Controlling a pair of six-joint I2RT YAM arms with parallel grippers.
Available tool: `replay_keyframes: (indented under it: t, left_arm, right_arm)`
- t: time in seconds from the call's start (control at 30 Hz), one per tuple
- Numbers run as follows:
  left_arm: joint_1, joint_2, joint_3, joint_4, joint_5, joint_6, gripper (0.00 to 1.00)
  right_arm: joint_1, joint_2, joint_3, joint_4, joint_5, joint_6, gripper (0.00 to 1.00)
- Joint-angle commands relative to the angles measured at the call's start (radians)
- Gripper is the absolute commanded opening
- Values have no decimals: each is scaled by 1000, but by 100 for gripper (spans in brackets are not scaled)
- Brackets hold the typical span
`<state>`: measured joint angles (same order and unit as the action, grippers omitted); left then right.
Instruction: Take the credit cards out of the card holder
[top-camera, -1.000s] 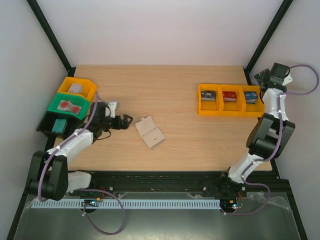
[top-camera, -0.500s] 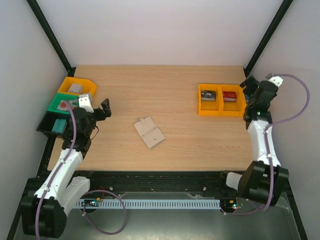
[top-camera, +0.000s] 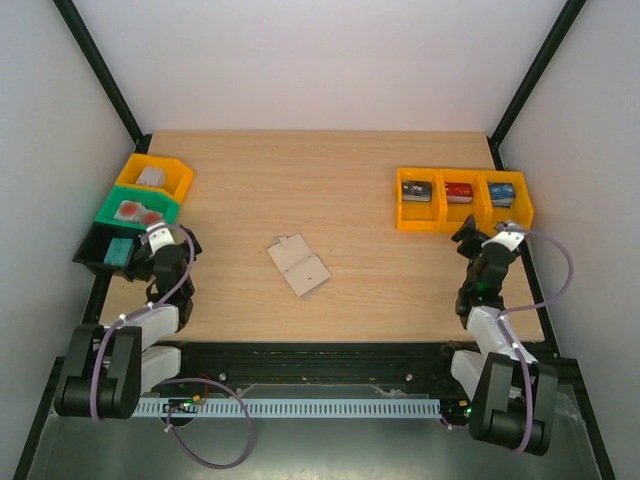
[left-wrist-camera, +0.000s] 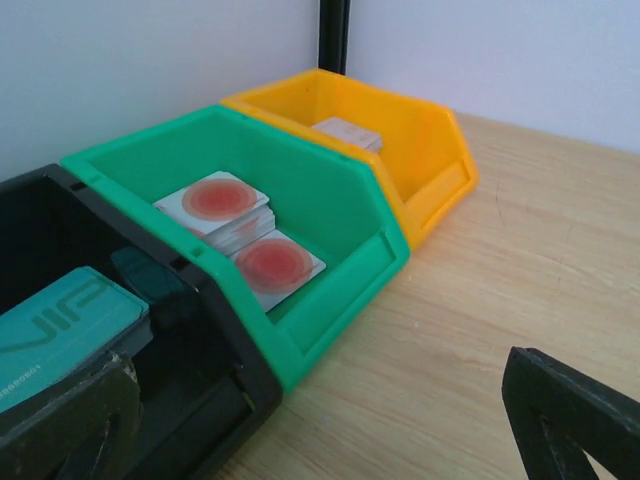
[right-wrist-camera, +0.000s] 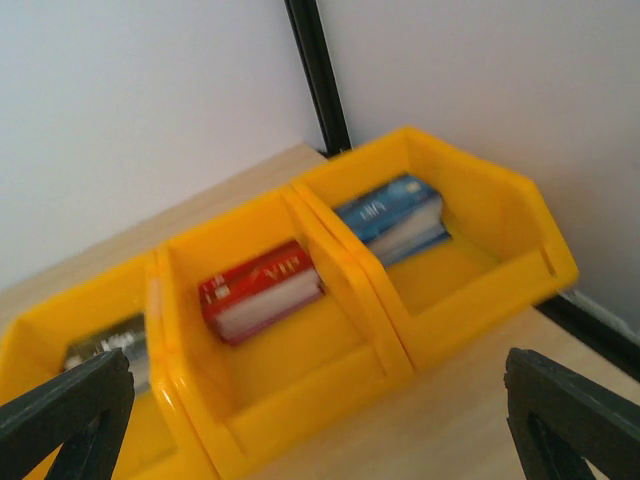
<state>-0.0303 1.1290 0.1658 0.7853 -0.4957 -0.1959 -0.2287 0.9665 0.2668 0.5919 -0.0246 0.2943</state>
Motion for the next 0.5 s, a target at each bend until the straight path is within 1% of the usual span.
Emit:
replay_keyframes:
  t: [0.0, 0.1, 0.17, 0.2, 0.23, 0.3, 0.37, 0.4, 0.47]
  left_arm:
    - [14, 41, -38, 253, 49, 43, 99]
    - [17, 74, -46, 331, 116, 69, 100]
    - [30, 118, -56, 427, 192, 82, 100]
    - [47, 142, -49, 450, 236, 66, 99]
    - [52, 172, -46, 471, 267, 62, 99]
    - [55, 250, -54, 568, 312, 66, 100]
    - [56, 330, -48, 651, 396, 103, 100]
    - [54, 362, -35, 659, 440, 126, 99]
    - [47, 386, 32, 559, 500, 162, 99]
  right_arm:
    - [5, -1, -123, 271, 42, -42, 99]
    - [5, 79, -185, 454, -4, -15, 99]
    - [5, 186, -189, 553, -65, 14, 99]
    - [5, 241, -193, 616, -92, 29, 99]
    - [5, 299, -198, 691, -108, 46, 99]
    - [7, 388, -193, 815, -127, 54, 99]
    - [9, 467, -147, 809, -167, 46, 99]
    - [11, 480, -127, 788, -187, 35, 99]
    - [14, 468, -100, 719, -206, 21, 99]
